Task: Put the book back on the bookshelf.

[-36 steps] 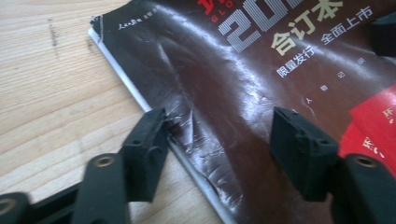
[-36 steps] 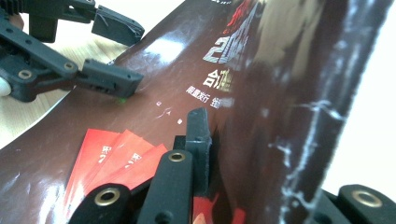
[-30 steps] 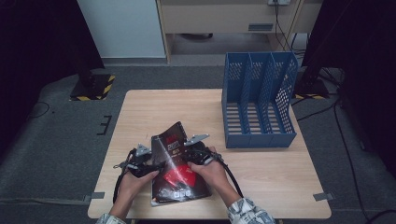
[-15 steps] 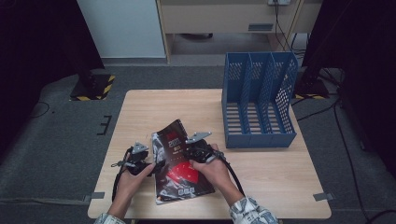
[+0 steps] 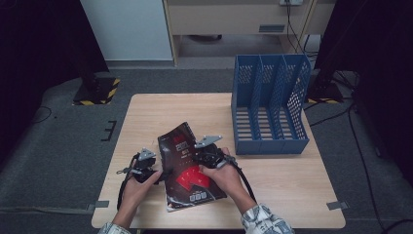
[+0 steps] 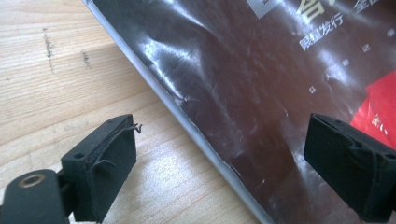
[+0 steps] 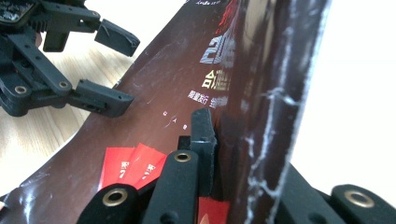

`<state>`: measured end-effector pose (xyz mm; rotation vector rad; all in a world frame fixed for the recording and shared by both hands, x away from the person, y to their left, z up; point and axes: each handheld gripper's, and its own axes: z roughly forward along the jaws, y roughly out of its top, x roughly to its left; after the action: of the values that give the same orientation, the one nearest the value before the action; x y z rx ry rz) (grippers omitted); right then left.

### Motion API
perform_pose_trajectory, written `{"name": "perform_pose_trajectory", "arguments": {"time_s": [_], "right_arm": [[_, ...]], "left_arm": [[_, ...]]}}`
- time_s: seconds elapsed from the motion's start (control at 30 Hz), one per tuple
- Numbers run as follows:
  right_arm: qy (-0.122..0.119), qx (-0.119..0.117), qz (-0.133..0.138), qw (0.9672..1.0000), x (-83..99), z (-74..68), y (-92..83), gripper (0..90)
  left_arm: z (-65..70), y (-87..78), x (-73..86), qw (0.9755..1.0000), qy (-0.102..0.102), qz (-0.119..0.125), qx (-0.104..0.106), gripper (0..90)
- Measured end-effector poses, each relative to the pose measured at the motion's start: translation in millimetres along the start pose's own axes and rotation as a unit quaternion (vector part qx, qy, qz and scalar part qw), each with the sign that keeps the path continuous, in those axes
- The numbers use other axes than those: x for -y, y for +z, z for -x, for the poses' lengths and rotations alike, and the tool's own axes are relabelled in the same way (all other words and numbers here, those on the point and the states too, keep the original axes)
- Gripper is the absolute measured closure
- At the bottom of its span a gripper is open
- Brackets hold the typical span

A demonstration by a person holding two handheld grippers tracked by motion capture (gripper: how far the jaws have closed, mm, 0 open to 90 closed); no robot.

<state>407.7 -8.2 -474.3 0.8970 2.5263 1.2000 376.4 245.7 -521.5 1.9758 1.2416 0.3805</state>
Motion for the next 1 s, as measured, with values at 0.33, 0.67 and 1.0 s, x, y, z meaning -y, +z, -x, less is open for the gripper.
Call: {"name": "perform_pose_trajectory", "arguments": {"time_s": [0.33, 0.67, 1.0], "right_arm": [[0.0, 0.003, 0.016, 0.9999, -2.6, 2.1, -9.4, 85.0], [-0.004, 0.013, 0.032, 0.9994, -9.2, 4.2, -18.6, 86.4], [-0.004, 0.01, 0.047, 0.9988, -11.5, 7.3, -23.8, 86.8]], "left_arm": [[3.1, 2.6, -0.3, 0.9999, 0.011, -0.003, 0.002, 8.5], [3.9, 1.2, -2.0, 0.9998, 0.01, 0.013, 0.01, 8.5], [5.3, 2.6, -2.5, 0.9997, 0.009, 0.006, 0.024, 9.9]]}}
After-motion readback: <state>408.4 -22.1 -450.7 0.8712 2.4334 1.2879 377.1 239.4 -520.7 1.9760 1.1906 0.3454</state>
